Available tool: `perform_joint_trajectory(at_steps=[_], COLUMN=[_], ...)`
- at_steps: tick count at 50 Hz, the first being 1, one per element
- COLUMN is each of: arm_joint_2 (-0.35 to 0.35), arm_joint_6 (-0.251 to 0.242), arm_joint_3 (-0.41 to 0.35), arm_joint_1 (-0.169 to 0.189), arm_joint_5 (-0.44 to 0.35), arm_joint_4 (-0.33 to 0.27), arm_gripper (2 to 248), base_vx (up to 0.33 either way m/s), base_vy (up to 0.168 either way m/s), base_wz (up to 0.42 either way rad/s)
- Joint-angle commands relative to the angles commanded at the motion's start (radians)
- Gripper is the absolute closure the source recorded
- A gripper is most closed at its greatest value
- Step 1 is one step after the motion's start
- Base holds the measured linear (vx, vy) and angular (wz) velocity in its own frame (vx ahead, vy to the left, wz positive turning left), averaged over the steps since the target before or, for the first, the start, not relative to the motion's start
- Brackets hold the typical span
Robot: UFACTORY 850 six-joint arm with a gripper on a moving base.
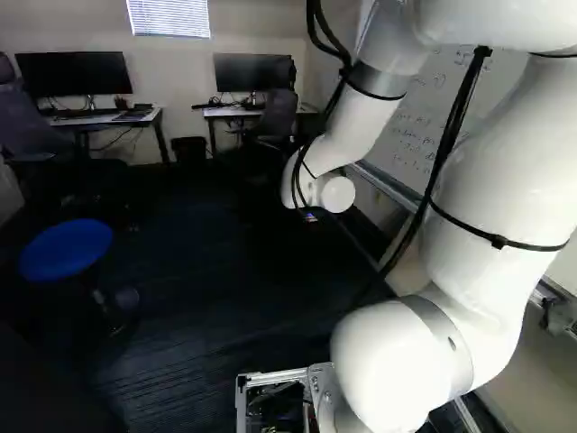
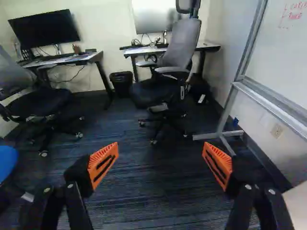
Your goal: Open the door and move inside
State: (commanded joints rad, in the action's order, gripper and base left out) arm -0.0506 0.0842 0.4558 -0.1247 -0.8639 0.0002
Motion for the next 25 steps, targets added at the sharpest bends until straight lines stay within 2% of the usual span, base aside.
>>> perform_joint_trajectory(at_steps=[25], arm_joint_2=[0.0], arm_joint_6=[0.0], arm_joint_3=[0.0], arm_joint_1=[0.0], arm_joint_5=[0.0], arm_joint_4=[0.0], arm_gripper=[3], base_vx=[0.156], base_vy=[0.005], base_wz=[0.001])
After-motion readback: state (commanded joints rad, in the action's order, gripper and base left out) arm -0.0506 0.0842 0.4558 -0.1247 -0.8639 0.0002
